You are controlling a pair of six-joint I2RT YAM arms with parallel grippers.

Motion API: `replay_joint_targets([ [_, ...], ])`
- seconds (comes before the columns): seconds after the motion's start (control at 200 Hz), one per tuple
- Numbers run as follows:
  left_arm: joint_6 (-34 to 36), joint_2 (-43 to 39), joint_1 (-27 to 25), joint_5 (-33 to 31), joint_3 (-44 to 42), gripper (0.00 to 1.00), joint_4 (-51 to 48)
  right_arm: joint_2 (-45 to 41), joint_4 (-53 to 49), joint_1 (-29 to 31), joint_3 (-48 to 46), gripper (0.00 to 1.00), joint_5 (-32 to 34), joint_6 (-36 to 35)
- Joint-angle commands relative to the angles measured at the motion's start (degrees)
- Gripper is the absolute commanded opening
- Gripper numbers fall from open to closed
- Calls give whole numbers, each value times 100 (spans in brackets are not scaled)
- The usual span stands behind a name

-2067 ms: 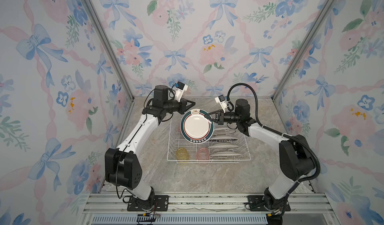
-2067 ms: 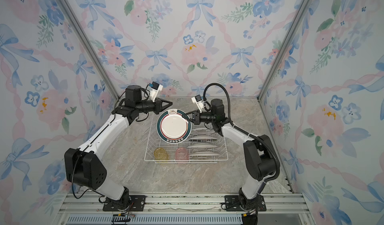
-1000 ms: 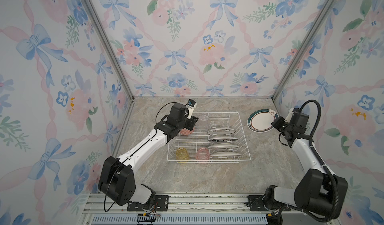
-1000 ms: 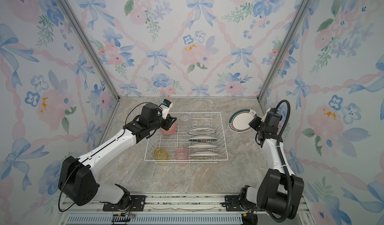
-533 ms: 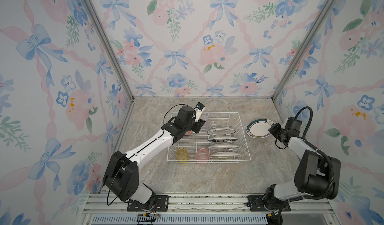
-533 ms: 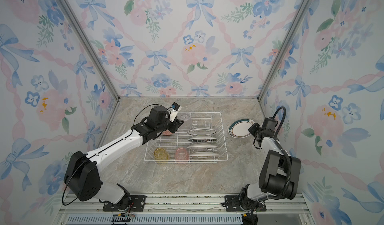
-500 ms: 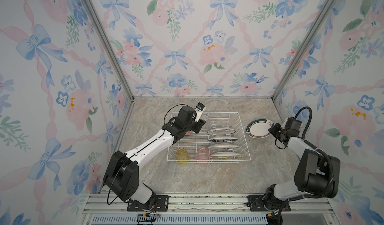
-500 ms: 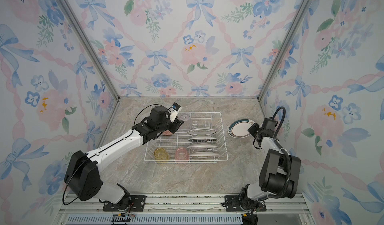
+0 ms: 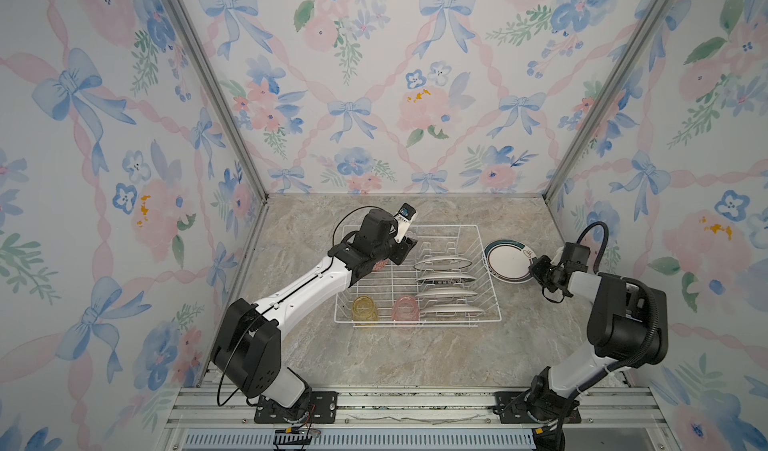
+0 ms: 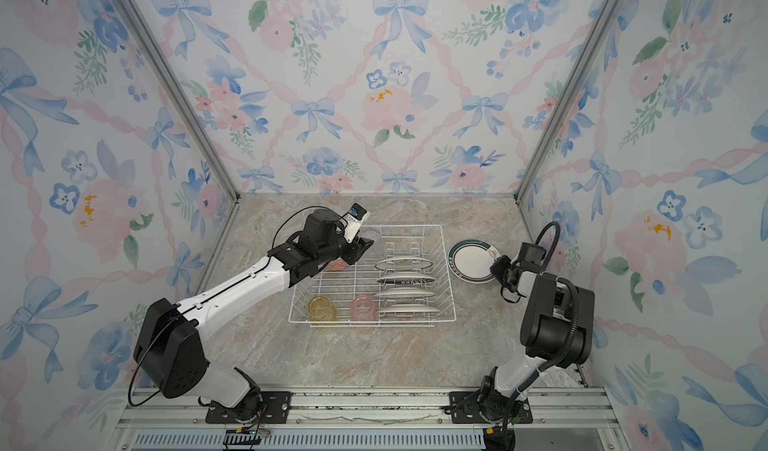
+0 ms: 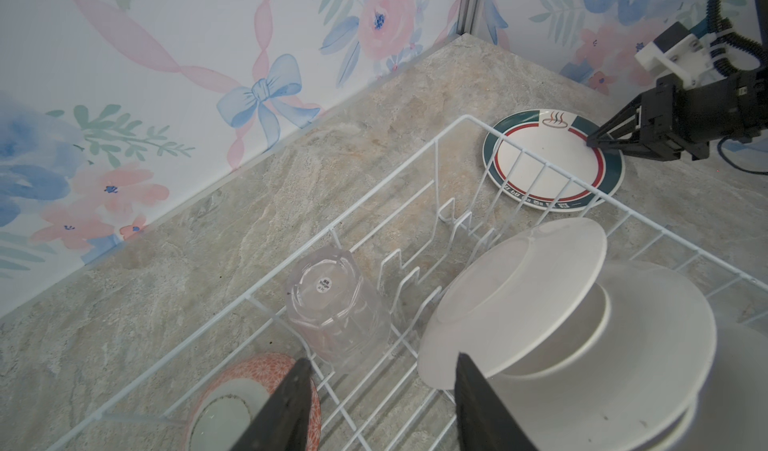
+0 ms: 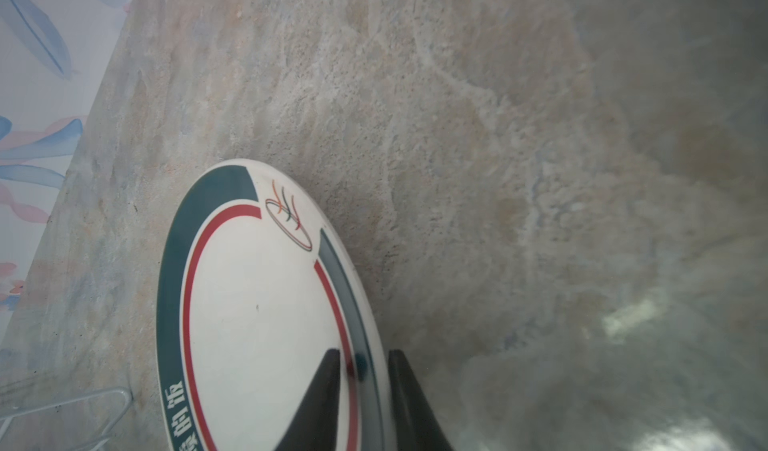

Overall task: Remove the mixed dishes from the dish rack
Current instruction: 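Carry the plate beside the rack with the right gripper and lay it flat, then reach the left gripper into the rack and grasp the scalloped-center plate's edge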

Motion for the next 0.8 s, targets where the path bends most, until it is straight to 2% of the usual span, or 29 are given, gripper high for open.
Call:
replay_joint_targets([
  [0.0,171,173,-41,105,268,51,-130,-64,-284,-54,102,33,174,-237],
  [0.145,364,414,-144,-49,519,50,-439,-180,-567,-57,145,47,383,-393],
  [0.225,513,501,-260,-202,612,51,-557,-561,-799,-57,182,53,587,-528],
  [0.44,1260,793,-743,-971,865,48,-823,-1788,-1554,-20,350,54,1024,-941],
  [0.555,1617,985,-968,-1369,1038,49,-909,-2369,-1853,238,502,56,1183,-1128],
  [0.795,2140,1047,-1255,-1491,1156,55,-919,-2719,-2073,1019,767,57,1287,-1234],
])
